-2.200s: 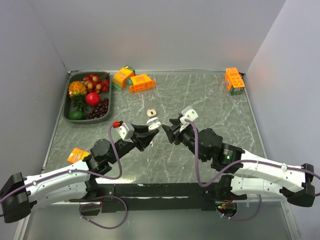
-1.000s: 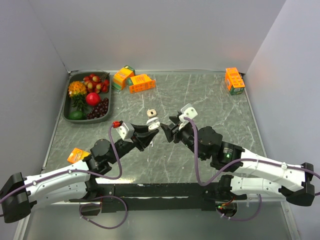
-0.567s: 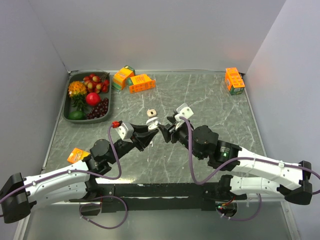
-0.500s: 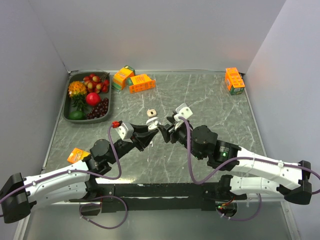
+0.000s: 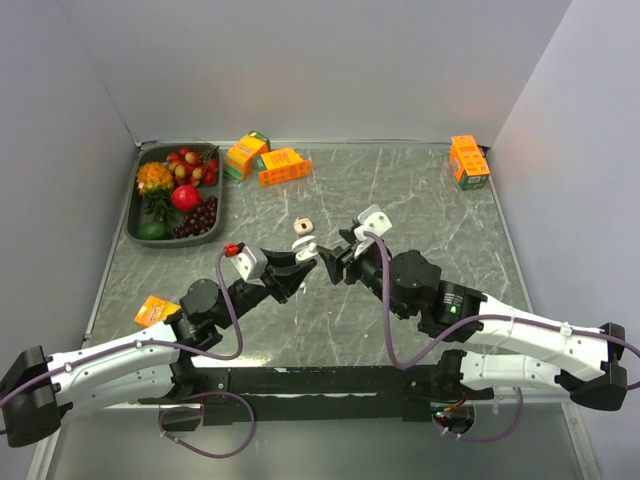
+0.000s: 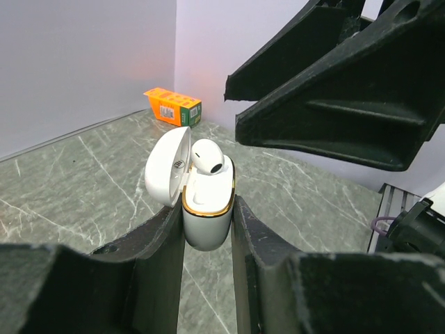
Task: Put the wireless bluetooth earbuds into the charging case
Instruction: Pick up the earbud from the charging case.
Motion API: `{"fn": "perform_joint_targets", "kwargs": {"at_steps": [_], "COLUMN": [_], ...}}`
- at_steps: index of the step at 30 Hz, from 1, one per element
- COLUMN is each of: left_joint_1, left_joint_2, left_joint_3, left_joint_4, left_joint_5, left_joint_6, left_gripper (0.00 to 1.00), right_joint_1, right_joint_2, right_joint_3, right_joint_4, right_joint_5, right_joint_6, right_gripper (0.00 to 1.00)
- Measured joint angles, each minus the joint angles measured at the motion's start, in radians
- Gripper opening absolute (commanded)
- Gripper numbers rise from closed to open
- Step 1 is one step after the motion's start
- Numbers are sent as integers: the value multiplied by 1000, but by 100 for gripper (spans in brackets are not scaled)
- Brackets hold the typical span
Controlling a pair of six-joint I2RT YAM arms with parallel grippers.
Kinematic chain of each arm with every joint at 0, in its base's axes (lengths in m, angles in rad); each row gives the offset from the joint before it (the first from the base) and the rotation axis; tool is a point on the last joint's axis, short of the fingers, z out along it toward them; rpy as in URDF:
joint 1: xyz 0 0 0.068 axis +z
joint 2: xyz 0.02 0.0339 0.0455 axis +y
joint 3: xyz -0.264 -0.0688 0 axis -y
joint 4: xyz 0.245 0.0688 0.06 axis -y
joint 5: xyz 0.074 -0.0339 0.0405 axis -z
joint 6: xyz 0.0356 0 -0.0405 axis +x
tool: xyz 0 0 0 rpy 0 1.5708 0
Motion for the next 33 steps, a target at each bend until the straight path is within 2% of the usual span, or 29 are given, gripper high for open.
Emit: {"fn": "perform_joint_targets", "kwargs": {"at_steps": [8, 33], "left_joint_1": [0, 1], "left_joint_2": [-11, -21], "left_joint_3": [-1, -2], "left_joint_4": [0, -8], "left_joint_5": [0, -24], "left_joint_6": [13, 45], "left_gripper": [1, 1], "right_joint_1": [0, -11], "right_joint_2": [-24, 86], "right_joint_3": [0, 77], "right_joint_4": [-1, -43], "right_joint_5": [16, -6], "right_joint_6": [1, 2], "right_gripper": [65, 65]}}
